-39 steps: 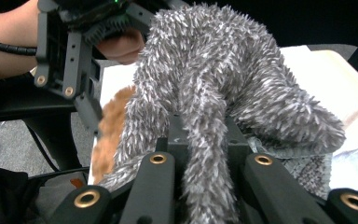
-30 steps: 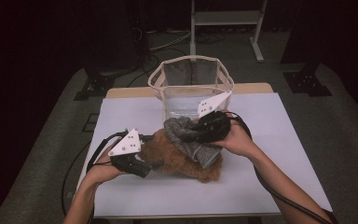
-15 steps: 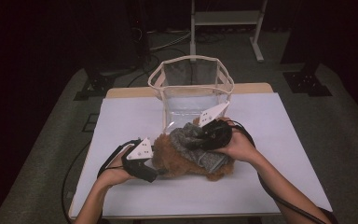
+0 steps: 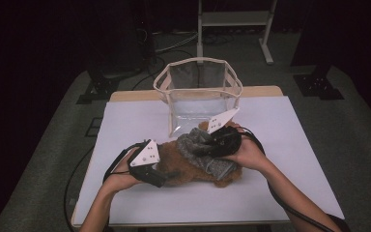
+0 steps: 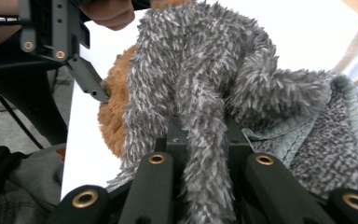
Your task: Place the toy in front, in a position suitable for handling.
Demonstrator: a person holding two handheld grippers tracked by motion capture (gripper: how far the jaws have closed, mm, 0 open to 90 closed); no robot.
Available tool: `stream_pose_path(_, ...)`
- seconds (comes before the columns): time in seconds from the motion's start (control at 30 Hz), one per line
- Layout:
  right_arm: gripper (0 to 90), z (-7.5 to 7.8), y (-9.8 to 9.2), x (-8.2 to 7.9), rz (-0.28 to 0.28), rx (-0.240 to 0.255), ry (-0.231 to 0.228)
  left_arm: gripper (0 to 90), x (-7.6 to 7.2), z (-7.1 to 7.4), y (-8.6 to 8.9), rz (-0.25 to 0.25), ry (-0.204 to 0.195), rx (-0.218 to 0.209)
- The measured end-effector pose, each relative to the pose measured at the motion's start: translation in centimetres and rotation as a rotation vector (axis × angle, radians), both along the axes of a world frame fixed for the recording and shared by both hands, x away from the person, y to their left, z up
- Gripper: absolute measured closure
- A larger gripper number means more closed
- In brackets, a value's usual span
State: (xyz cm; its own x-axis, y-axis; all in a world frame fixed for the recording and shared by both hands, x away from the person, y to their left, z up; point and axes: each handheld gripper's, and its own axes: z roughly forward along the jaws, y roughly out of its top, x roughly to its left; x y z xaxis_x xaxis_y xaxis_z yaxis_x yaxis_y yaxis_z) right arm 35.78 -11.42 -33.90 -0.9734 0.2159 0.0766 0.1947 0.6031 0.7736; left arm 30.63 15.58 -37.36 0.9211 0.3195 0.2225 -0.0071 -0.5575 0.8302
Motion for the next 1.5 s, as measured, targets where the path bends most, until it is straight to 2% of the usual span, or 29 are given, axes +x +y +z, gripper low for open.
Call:
stream_pose_path(0.13,77.1,0.2,-1.5,-0.2,-0.021,0.001,-0.008,16.8,0.4,-0.5,0.5,0.027,0.011,0.002)
stream_pose_path(0.3,76.9,-0.5,-5.9,-0.5,-0.103,0.058,0.016,16.8,0.5,-0.5,0.7,0.030,0.012,-0.006)
stream_pose_path(0.43,76.7,-1.4,-8.9,-0.6,-0.171,0.093,0.030,16.7,0.4,0.6,0.8,0.023,-0.018,-0.009)
stream_pose_path(0.57,76.7,-2.4,-10.3,-0.5,-0.204,0.120,0.053,16.8,-0.1,2.1,0.6,0.010,-0.060,-0.033)
stream_pose_path(0.67,76.6,-2.7,-10.3,-0.5,-0.206,0.121,0.053,16.7,-0.2,2.5,0.1,0.007,-0.086,-0.020)
stream_pose_path(0.73,76.6,-2.7,-10.2,-0.5,-0.204,0.118,0.048,16.8,-0.2,2.5,0.1,0.008,-0.086,-0.019)
stream_pose_path(0.9,76.4,-2.6,-10.8,-0.5,-0.221,0.110,0.040,17.7,0.1,1.7,0.6,0.020,-0.053,0.012)
stream_pose_path(1.1,76.2,-3.4,-11.7,0.0,-0.259,0.110,0.071,17.5,-0.1,2.2,1.5,0.025,-0.054,-0.027)
stream_pose_path(1.27,76.5,-3.6,-10.4,-0.1,-0.228,0.115,0.074,17.5,-0.1,2.7,1.5,0.011,-0.063,-0.035)
stream_pose_path(1.37,76.4,-3.6,-8.9,-0.5,-0.184,0.117,0.078,17.6,0.1,2.0,1.3,-0.003,-0.037,-0.010)
stream_pose_path(1.43,76.4,-3.4,-7.8,-0.9,-0.146,0.111,0.069,17.6,0.4,1.1,1.3,-0.004,-0.012,0.016)
stream_pose_path(1.5,76.2,-3.2,-6.8,-1.3,-0.120,0.092,0.053,17.6,0.4,0.5,1.4,-0.015,0.012,0.023)
